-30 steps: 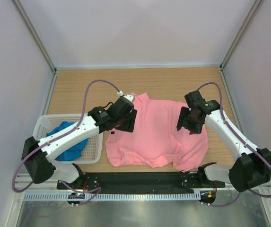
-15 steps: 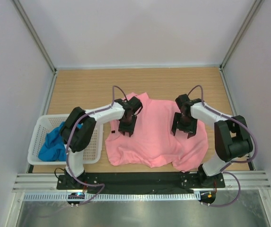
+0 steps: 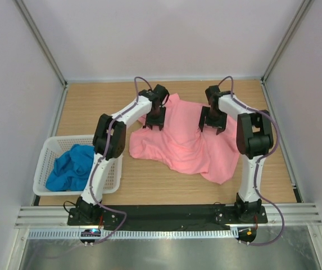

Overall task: Fold and stack the t-shirts
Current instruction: Flatten the tshirt out

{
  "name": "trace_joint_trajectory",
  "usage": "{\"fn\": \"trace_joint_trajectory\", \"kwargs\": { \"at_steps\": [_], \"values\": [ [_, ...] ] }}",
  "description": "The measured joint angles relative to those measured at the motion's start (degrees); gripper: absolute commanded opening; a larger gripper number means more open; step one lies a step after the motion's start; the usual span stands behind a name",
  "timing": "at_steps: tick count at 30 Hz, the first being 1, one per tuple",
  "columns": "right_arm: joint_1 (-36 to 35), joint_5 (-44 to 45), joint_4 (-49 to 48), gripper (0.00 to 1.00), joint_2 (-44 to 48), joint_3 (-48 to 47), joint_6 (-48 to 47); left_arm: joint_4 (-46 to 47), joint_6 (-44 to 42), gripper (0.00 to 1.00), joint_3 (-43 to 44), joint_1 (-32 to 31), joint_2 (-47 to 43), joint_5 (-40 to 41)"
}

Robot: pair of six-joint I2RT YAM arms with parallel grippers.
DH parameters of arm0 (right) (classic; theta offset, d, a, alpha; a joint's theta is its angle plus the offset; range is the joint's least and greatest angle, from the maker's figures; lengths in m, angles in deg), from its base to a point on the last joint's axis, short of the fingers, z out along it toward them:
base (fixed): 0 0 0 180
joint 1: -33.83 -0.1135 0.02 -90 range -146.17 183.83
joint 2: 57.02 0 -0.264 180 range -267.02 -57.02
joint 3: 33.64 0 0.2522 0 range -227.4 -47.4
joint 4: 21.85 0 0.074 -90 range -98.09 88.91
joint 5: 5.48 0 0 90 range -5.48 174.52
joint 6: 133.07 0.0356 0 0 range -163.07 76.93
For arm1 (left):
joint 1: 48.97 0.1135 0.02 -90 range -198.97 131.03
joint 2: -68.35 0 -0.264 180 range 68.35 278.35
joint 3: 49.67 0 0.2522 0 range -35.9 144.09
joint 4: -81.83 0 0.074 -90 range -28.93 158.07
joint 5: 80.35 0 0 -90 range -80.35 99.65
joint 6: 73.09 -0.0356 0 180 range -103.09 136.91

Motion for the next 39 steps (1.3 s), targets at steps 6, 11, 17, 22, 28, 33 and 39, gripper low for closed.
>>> {"fn": "trace_joint_trajectory", "kwargs": {
  "at_steps": [6, 11, 17, 22, 28, 33, 39],
  "values": [
    [2.86, 4.24, 2.78, 0.89, -9.31, -17.35, -3.13, -1.25, -1.95, 0.63, 8.41, 2.91, 2.91, 2.32],
    [4.26, 6.51, 6.16, 0.96, -2.71, -13.25, -2.97, -0.42, -2.03, 0.62, -2.67, 3.08, -6.58, 2.60],
    [3.96, 4.15, 8.31, 0.92, 19.30, 4.87, -1.33, 1.09, -1.22, 0.59, -16.68, 2.67, -19.93, -0.26],
    [4.20, 0.85, 6.60, 0.82, 31.91, 19.23, 1.75, 2.32, -0.37, 0.62, -18.67, 2.67, -19.91, -2.01],
    [7.69, -3.50, 3.21, 0.75, 39.65, 38.69, 8.39, 3.02, -0.39, 0.61, -18.10, 2.67, -15.02, -2.51],
    [14.64, -7.50, 0.26, 0.75, 42.27, 46.84, 12.09, 2.86, 0.00, 0.38, -17.81, 2.67, -11.89, -4.13],
    [16.13, -10.78, -5.55, 0.61, 41.35, 49.35, 12.90, 4.28, -0.17, 0.02, -22.25, 2.67, -14.86, -5.29]
  ]
}}
